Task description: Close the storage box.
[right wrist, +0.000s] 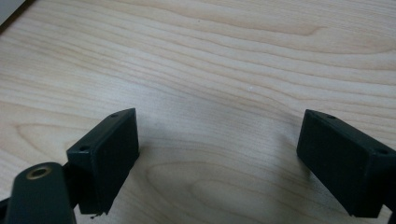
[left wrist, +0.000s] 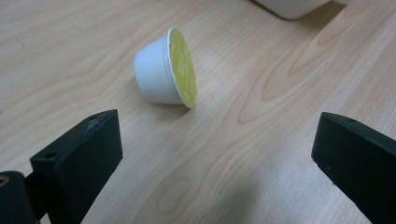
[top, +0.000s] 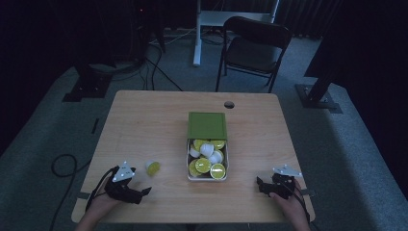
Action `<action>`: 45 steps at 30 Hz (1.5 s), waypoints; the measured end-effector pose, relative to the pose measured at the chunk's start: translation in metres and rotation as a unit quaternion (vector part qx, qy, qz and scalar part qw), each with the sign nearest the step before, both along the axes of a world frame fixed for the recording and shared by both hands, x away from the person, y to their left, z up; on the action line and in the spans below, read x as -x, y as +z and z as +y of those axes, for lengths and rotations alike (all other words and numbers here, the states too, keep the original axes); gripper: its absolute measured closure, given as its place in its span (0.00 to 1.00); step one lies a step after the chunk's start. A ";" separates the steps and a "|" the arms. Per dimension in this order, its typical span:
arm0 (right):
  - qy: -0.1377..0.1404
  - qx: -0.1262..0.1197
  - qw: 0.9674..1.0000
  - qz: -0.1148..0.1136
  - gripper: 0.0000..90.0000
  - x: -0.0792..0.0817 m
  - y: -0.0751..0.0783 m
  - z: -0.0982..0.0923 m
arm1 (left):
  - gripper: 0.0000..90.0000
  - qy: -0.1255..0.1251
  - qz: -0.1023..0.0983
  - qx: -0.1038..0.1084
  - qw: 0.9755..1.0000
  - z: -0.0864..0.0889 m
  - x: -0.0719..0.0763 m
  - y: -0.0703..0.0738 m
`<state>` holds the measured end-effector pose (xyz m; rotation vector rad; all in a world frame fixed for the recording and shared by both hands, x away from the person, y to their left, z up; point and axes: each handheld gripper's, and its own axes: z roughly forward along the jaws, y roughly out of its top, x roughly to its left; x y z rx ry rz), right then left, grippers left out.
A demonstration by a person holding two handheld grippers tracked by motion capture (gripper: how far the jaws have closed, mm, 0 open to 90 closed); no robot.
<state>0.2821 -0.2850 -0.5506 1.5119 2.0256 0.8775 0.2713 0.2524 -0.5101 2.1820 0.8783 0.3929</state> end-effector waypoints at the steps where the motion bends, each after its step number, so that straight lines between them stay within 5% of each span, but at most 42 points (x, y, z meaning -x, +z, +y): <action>1: -0.002 -0.001 1.000 -0.002 0.16 -0.001 0.000 0.000 | 0.02 -0.001 -0.002 0.001 1.000 -0.001 -0.001 0.002; 4: 0.000 -0.006 1.000 -0.004 0.17 -0.001 0.001 0.003 | 0.02 -0.007 -0.005 0.012 1.000 -0.005 -0.003 0.010; 22: 0.061 -0.039 0.997 -0.034 0.15 -0.001 0.026 0.040 | 0.02 -0.035 -0.026 -0.010 0.999 -0.043 -0.020 0.030; 45: 0.135 -0.070 0.987 -0.058 0.15 0.001 0.047 0.074 | 0.02 -0.051 -0.025 -0.014 0.998 -0.083 -0.036 0.036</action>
